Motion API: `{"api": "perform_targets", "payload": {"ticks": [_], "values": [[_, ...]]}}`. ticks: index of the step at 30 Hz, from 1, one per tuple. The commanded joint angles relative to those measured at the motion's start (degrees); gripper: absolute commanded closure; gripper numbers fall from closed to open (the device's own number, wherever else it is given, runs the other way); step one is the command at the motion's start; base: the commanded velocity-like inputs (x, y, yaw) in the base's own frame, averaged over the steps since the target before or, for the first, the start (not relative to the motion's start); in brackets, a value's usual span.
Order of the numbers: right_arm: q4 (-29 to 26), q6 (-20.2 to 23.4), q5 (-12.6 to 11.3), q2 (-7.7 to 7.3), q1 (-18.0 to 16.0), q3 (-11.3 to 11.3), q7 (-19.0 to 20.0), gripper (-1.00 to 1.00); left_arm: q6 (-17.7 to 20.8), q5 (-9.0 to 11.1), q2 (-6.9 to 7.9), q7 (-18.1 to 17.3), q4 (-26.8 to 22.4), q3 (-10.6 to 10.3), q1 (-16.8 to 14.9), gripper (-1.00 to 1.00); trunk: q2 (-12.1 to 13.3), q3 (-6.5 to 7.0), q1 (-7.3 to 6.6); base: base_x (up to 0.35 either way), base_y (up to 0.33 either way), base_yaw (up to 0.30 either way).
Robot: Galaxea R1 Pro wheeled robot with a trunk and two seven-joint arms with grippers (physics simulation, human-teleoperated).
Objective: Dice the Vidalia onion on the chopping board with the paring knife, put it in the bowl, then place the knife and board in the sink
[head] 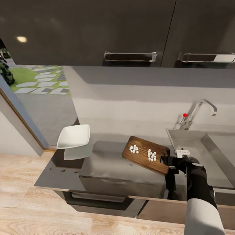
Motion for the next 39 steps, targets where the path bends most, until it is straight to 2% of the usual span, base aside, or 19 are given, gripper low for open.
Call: {"api": "perform_targets", "payload": {"ticks": [1, 14, 15, 20, 30, 39], "values": [[0.35, 0.33, 0.66, 0.07, -0.06, -0.21, 0.51, -1.0, -0.1, 0.38, 0.03, 0.34, -0.09, -0.3, 0.0, -1.0, -0.09, -0.2, 0.05, 0.0, 0.0, 0.0], [0.35, 0.33, 0.66, -0.01, -0.06, -0.23, 0.58, -1.0, -0.1, 0.38, 0.03, 0.34, -0.07, -0.3, 0.0, -1.0, -0.09, -1.0, 0.05, 0.0, 0.0, 0.0], [-1.75, 0.49, 0.61, 0.17, -0.06, 0.12, 0.35, -1.0, -0.16, 0.29, 0.12, 0.34, 0.26, -0.3, 0.04, -1.0, -0.09, -0.99, 0.05, 0.0, 0.0, 0.0], [-1.34, 0.21, 1.78, 0.8, -0.06, -0.1, -0.06, -1.0, -0.18, 0.29, 0.12, 0.34, 0.37, -0.3, 0.03, -1.0, -0.09, -0.99, 0.05, 0.0, 0.0, 0.0], [-1.22, 0.1, -0.52, 0.13, -0.06, -0.46, -0.19, -1.0, -0.18, 0.29, 0.12, 0.34, 0.35, -0.3, 0.04, -1.0, -0.09, -0.99, 0.05, 0.0, 0.0, 0.0], [-1.3, 0.19, -1.05, 0.13, -0.06, -0.48, -0.24, -1.0, -0.18, 0.29, 0.12, 0.34, 0.39, -0.3, 0.02, -1.0, -0.09, -0.99, 0.05, 0.0, 0.0, 0.0]]}}
